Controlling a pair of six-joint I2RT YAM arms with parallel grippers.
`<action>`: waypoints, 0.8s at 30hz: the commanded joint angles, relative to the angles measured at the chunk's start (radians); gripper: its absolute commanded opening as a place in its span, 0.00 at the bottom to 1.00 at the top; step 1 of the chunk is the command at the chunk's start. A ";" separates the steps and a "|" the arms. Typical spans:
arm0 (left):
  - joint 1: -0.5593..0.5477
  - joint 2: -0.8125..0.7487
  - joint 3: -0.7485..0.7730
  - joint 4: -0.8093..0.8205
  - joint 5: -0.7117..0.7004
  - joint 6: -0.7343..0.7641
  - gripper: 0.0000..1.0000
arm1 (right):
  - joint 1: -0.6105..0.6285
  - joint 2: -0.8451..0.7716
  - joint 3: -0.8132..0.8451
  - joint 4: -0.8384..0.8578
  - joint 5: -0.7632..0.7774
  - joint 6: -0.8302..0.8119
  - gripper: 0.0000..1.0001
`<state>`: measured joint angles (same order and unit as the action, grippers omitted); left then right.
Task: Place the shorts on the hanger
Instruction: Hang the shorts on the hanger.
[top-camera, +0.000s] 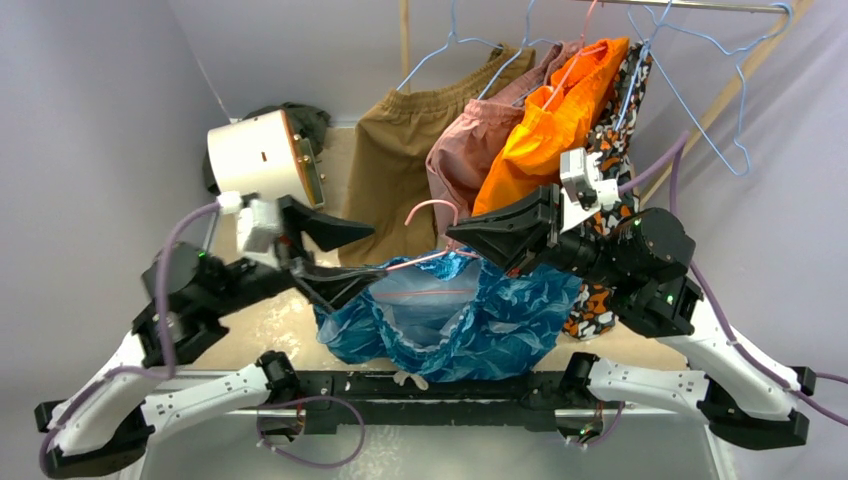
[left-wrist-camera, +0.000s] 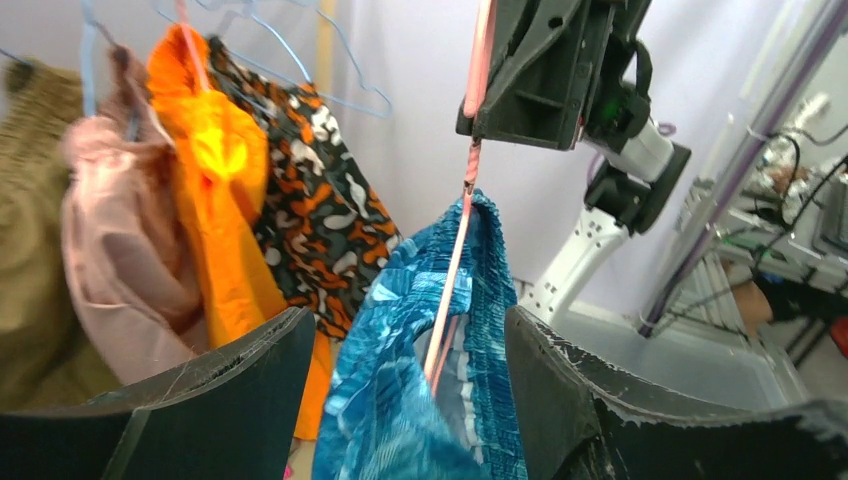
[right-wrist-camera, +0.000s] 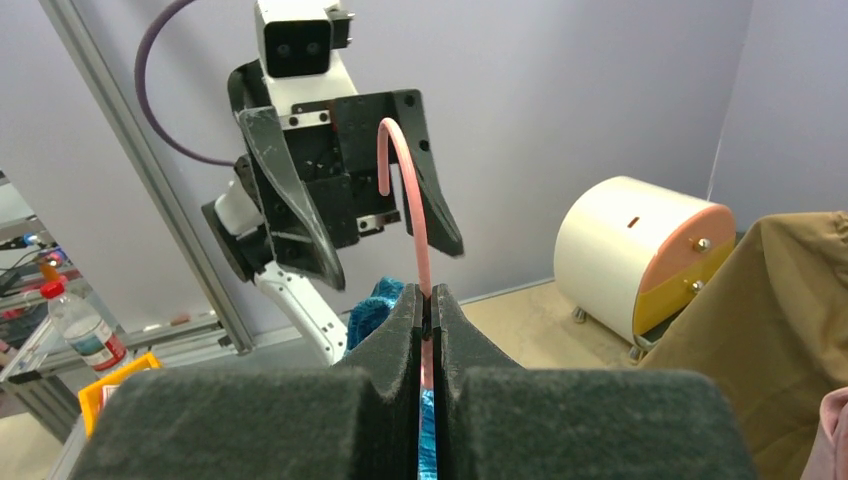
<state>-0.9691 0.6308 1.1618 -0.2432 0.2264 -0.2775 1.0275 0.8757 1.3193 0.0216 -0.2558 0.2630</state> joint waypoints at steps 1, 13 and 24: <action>0.000 0.106 0.060 0.038 0.157 -0.018 0.69 | 0.003 -0.025 -0.002 0.102 -0.005 0.013 0.00; 0.000 0.210 0.055 0.024 0.221 0.082 0.57 | 0.003 -0.027 -0.006 0.102 -0.012 0.017 0.00; 0.000 0.244 0.036 0.059 0.262 0.096 0.00 | 0.003 -0.016 -0.019 0.090 -0.030 0.031 0.00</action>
<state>-0.9714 0.8810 1.1824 -0.2481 0.4870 -0.2066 1.0241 0.8680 1.2900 0.0208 -0.2512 0.2680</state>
